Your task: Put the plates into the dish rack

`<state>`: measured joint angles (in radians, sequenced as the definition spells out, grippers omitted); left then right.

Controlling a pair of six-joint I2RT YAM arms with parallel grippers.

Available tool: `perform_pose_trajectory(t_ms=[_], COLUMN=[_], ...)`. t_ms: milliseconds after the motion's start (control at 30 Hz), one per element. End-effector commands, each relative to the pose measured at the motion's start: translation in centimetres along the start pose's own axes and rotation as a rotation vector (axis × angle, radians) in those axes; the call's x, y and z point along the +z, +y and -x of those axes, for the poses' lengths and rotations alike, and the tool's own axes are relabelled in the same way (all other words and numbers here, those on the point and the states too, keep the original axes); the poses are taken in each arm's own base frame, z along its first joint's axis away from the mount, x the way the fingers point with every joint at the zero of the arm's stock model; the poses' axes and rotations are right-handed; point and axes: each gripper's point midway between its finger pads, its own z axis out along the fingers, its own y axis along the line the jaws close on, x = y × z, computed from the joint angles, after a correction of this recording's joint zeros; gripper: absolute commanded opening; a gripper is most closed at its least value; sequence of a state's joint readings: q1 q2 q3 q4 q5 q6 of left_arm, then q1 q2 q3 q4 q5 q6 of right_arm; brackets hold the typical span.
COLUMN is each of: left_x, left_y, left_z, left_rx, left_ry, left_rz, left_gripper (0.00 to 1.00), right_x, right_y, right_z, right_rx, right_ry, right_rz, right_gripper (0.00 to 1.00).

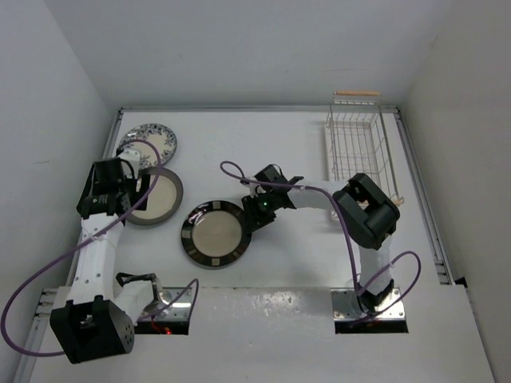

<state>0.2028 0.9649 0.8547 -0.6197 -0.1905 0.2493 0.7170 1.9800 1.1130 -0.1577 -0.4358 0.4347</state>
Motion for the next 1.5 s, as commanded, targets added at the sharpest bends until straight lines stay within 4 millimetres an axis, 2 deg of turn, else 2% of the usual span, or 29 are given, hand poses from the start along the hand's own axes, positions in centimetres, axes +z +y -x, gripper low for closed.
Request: perform_pose_trajectory(t_ms=[0, 67, 100, 133, 233, 267, 333, 367, 433, 467, 500, 533, 567, 600, 633, 667, 700, 733, 767, 800, 867, 900, 1033, 1133, 1233, 1367, 1400, 1433, 1467], left_x=[0.0, 0.2, 0.2, 0.2, 0.2, 0.3, 0.4, 0.4, 0.3, 0.5, 0.5, 0.6, 0.6, 0.8, 0.8, 0.8, 0.8, 0.9, 0.9, 0.9, 1.1, 1.1, 1.2, 1.3, 1.3, 1.5, 1.5, 1.5, 1.5], left_y=[0.5, 0.4, 0.5, 0.3, 0.3, 0.2, 0.2, 0.2, 0.0, -0.1, -0.1, -0.1, -0.1, -0.1, -0.1, -0.1, -0.1, -0.2, -0.2, -0.2, -0.6, -0.6, -0.7, -0.8, -1.1, -1.1, -1.1, -1.4, -1.4], left_z=[0.1, 0.0, 0.0, 0.0, 0.1, -0.3, -0.3, -0.3, -0.2, -0.3, -0.3, -0.1, -0.1, -0.2, -0.2, -0.2, -0.2, -0.3, -0.3, -0.3, -0.4, -0.4, 0.0, -0.2, -0.1, -0.2, -0.2, -0.1, -0.1], left_rx=[-0.036, -0.034, -0.025, -0.025, -0.025, -0.023, -0.023, -0.023, -0.017, -0.015, -0.015, -0.017, -0.017, -0.015, -0.015, -0.015, -0.015, -0.014, -0.014, -0.014, -0.006, -0.006, 0.000, 0.002, 0.008, 0.010, 0.010, 0.016, 0.016], left_ry=[-0.007, 0.002, 0.002, -0.001, -0.001, 0.008, 0.008, 0.008, 0.004, 0.013, 0.013, 0.004, 0.004, 0.013, 0.013, 0.013, 0.013, 0.021, 0.021, 0.021, 0.027, 0.027, 0.023, 0.032, 0.029, 0.037, 0.037, 0.034, 0.034], left_rz=[0.028, 0.025, 0.025, 0.017, 0.017, 0.014, 0.014, 0.014, 0.008, 0.005, 0.005, 0.008, 0.008, 0.005, 0.005, 0.005, 0.005, 0.002, 0.002, 0.002, -0.007, -0.007, -0.013, -0.016, -0.022, -0.025, -0.025, -0.030, -0.031], left_gripper=[0.94, 0.94, 0.94, 0.94, 0.94, 0.94, 0.94, 0.94, 0.94, 0.94, 0.94, 0.94, 0.94, 0.94, 0.94, 0.94, 0.94, 0.94, 0.94, 0.94, 0.94, 0.94, 0.94, 0.94, 0.94, 0.94, 0.94, 0.94, 0.94], right_x=[1.4, 1.6, 1.5, 1.1, -1.2, -3.6, -5.9, -9.2, -12.7, -16.3, -18.5, -20.6, -23.9, -26.7, -28.1, -30.7, -34.1, -35.7, -38.4, -41.0, -44.4, -47.2, -55.0, -58.5, -60.5, -58.9, -58.1, -56.2, -56.2], right_y=[0.8, 0.7, 0.7, 0.1, -0.1, 0.5, 0.1, 0.5, 0.5, 1.2, 0.1, 0.1, 1.0, -0.4, -0.9, -0.6, -2.1, -2.8, -1.9, -3.8, -4.4, -5.6, -7.8, -8.6, -10.2, -12.0, -12.5, -13.7, -13.7], right_z=[-1.0, -0.9, -0.9, -0.4, 2.3, 4.1, 6.4, 8.6, 11.5, 13.3, 14.7, 15.3, 17.2, 17.7, 18.1, 19.4, 19.6, 19.7, 20.2, 20.2, 20.1, 19.7, 17.5, 15.5, 13.1, 10.8, 10.7, 9.8, 9.6], right_rx=[0.007, 0.007, 0.011, 0.031, 0.058, 0.041, 0.025, -0.017, -0.063, -0.092, -0.106, -0.114, -0.142, -0.130, -0.124, -0.135, -0.123, -0.119, -0.139, -0.119, -0.121, -0.098, -0.054, -0.068, -0.095, -0.121, -0.140, -0.137, -0.172], right_ry=[-0.023, -0.040, -0.040, -0.054, -0.160, -0.241, -0.327, -0.412, -0.504, -0.601, -0.647, -0.689, -0.770, -0.819, -0.845, -0.905, -0.967, -0.998, -1.061, -1.104, -1.170, -1.218, -1.343, -1.361, -1.304, -1.197, -1.171, -1.120, -1.109], right_rz=[0.113, 0.132, 0.137, 0.127, 0.105, 0.104, 0.071, 0.034, -0.014, -0.053, -0.121, -0.158, -0.175, -0.236, -0.272, -0.294, -0.375, -0.415, -0.440, -0.523, -0.605, -0.674, -0.914, -1.091, -1.260, -1.325, -1.316, -1.314, -1.332], right_gripper=[0.37, 0.24, 0.07, 0.00, 0.00, 0.00, 0.00, 0.00, 0.00, 0.00, 0.00, 0.00, 0.00, 0.00, 0.00, 0.00, 0.00, 0.00, 0.00, 0.00, 0.00, 0.00, 0.00, 0.00, 0.00, 0.00, 0.00, 0.00, 0.00])
